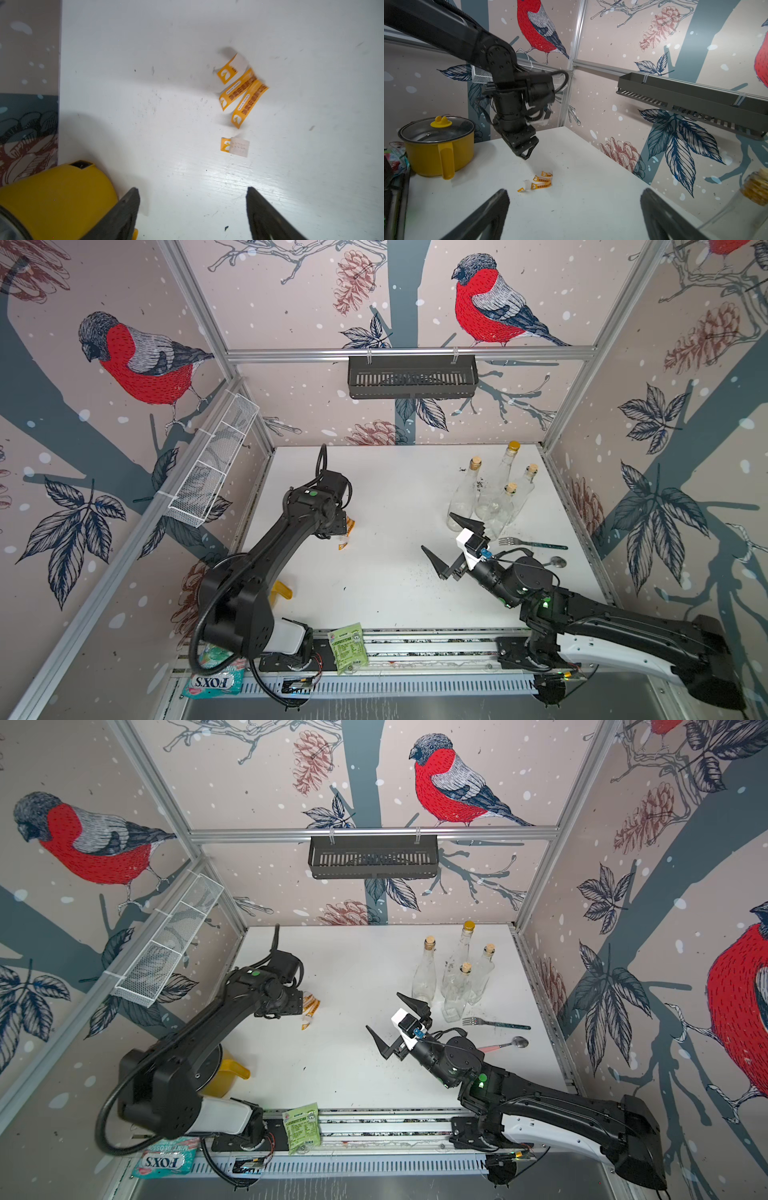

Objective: Remove the label from the bottle
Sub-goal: Place the label at the center of the board.

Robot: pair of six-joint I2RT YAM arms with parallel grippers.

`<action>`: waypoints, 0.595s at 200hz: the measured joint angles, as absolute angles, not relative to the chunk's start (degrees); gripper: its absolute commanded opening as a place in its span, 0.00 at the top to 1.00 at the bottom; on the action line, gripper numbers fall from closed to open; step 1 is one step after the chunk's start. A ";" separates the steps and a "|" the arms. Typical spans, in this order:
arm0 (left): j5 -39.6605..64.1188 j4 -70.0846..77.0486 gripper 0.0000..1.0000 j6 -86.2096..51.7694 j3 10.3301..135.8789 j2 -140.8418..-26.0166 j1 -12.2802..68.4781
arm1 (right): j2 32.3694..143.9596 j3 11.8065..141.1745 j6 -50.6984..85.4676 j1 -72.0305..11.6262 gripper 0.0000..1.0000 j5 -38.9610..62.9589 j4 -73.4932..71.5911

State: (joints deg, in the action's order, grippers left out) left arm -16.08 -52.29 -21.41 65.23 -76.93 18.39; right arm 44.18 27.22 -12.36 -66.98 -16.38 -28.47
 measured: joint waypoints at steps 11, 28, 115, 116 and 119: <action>-14.94 -47.72 0.01 -19.66 62.11 -70.13 18.85 | 43.35 27.22 -12.32 -66.89 0.01 -16.51 -25.82; -12.16 -36.07 0.01 -15.49 52.62 -57.39 19.18 | 41.65 26.89 -12.10 -66.52 0.01 -18.65 -22.44; -23.38 13.61 0.03 -6.22 23.57 -50.83 19.55 | 33.21 13.93 -8.95 -61.45 0.00 -27.53 -22.94; -23.73 13.96 0.03 -6.24 23.49 -51.22 19.55 | 33.17 13.85 -8.95 -61.45 0.00 -27.57 -23.00; -24.47 14.81 0.03 -6.24 23.24 -51.92 19.55 | 33.06 13.43 -8.97 -61.45 0.00 -27.79 -23.22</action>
State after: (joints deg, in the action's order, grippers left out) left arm -24.47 14.81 -6.24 23.24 -51.92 19.55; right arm 33.06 13.43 -8.97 -61.45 -27.79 -23.22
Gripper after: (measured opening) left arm 0.971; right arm 0.994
